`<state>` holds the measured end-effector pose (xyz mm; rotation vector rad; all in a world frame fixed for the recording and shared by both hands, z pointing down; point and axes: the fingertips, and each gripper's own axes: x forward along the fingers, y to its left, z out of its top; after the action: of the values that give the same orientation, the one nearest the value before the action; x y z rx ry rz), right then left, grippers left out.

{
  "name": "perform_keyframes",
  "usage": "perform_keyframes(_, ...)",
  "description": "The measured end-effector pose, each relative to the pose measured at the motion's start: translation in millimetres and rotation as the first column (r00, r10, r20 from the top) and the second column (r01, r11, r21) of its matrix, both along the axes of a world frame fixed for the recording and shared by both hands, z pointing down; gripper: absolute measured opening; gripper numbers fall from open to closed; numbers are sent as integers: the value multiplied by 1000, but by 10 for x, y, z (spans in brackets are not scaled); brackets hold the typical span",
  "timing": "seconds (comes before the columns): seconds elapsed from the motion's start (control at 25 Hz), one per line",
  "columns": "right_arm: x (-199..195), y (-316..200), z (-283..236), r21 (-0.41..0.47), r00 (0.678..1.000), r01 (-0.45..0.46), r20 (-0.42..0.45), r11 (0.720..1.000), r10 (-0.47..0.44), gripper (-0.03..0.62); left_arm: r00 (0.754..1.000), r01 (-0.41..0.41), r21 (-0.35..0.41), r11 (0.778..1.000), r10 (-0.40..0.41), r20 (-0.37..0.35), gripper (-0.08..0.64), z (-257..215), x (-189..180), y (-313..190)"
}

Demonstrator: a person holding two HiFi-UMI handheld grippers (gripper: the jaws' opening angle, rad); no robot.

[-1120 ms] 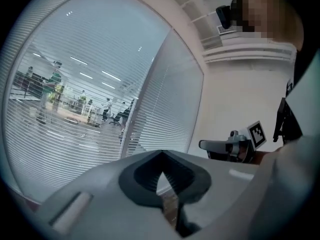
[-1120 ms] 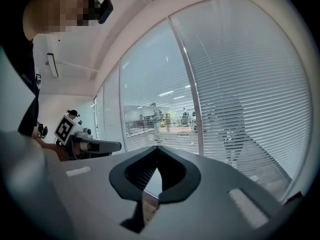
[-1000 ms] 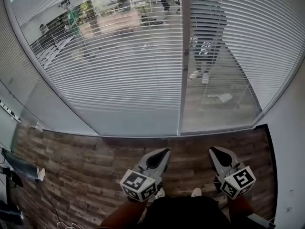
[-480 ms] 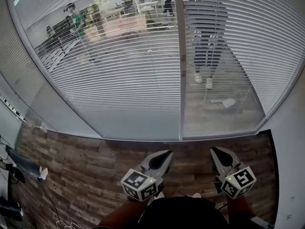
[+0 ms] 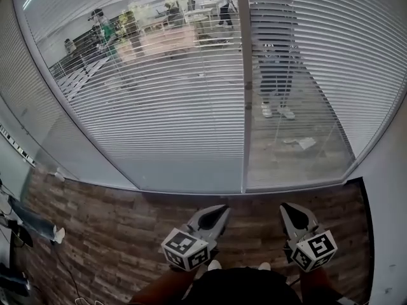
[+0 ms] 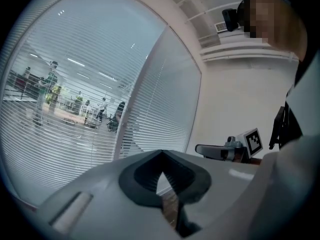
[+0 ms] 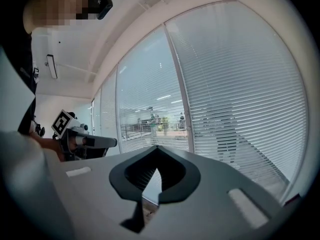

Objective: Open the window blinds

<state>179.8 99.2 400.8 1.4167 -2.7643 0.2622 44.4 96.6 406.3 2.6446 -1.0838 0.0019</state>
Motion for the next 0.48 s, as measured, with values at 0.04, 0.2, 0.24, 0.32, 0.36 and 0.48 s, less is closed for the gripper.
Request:
perform_keyframes(0.04, 9, 15, 20, -1, 1000, -5, 0, 1000, 5, 23, 1000, -4, 2, 1000, 4, 1, 1, 13, 7, 14)
perform_keyframes(0.2, 10, 71, 107, -2, 1000, -15, -2, 1000, 15, 23, 1000, -11, 11, 1000, 10, 14, 2, 81, 2, 64)
perform_keyframes(0.24, 0, 95, 155, -2, 1000, -17, -3, 1000, 17, 23, 1000, -12, 12, 1000, 12, 16, 2, 127, -7, 82)
perform_keyframes(0.32, -22, 160, 270, 0, 1000, -18, -5, 1000, 18, 23, 1000, -14, 13, 1000, 14, 19, 0, 234, -26, 136)
perform_keyframes(0.36, -32, 192, 311, 1, 1000, -17, -5, 1000, 17, 23, 1000, -15, 13, 1000, 15, 19, 1, 272, -32, 164)
perform_keyframes(0.48, -50, 208, 269, 10, 1000, -6, -3, 1000, 7, 23, 1000, -16, 14, 1000, 16, 14, 0, 232, -30, 177)
